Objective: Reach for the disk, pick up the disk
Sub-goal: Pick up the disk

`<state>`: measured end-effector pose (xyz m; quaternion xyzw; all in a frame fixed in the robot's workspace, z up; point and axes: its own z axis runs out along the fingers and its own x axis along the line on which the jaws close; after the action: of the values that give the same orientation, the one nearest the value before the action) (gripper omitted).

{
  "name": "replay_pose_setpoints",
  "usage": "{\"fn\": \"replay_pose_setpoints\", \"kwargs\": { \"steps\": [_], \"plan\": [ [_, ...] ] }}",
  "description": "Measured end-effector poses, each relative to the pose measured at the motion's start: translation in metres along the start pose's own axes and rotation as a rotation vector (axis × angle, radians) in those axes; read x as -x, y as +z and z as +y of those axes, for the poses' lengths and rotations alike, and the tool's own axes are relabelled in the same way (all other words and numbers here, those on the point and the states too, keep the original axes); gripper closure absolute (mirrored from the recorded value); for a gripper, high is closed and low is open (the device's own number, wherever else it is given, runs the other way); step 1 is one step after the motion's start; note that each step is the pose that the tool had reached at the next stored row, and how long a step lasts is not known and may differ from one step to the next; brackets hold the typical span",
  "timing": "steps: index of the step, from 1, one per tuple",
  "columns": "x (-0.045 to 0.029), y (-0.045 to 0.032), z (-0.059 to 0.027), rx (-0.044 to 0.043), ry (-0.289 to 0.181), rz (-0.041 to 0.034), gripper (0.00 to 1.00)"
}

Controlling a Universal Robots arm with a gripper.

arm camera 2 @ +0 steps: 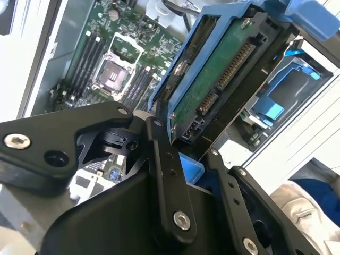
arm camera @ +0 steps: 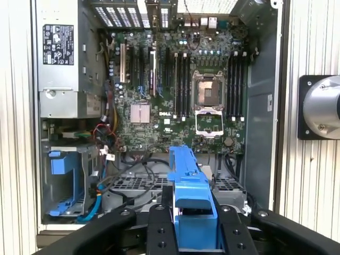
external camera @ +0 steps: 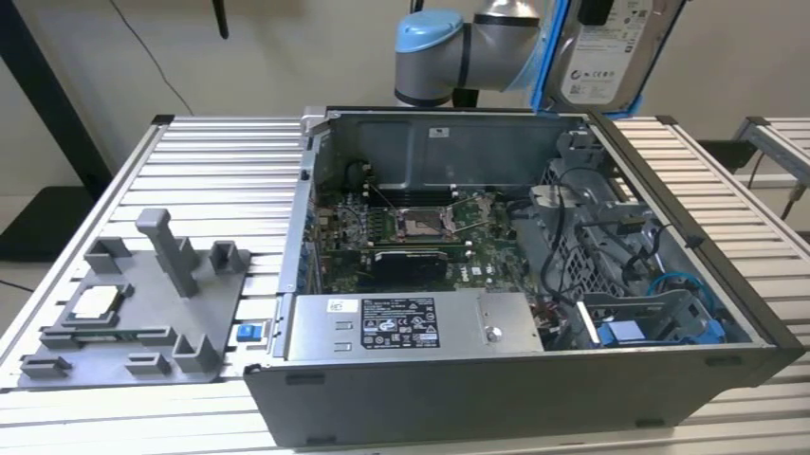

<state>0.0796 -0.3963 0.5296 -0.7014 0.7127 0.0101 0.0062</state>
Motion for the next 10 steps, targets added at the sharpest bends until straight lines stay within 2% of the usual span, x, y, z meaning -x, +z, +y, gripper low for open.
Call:
{"fn": "replay_pose_setpoints", "kwargs": {
  "steps": [10],
  "plan": [
    [-0.0236, 0.0014, -0.0004, 0.0000, 0.000, 0.0000, 1.00]
  ]
}}
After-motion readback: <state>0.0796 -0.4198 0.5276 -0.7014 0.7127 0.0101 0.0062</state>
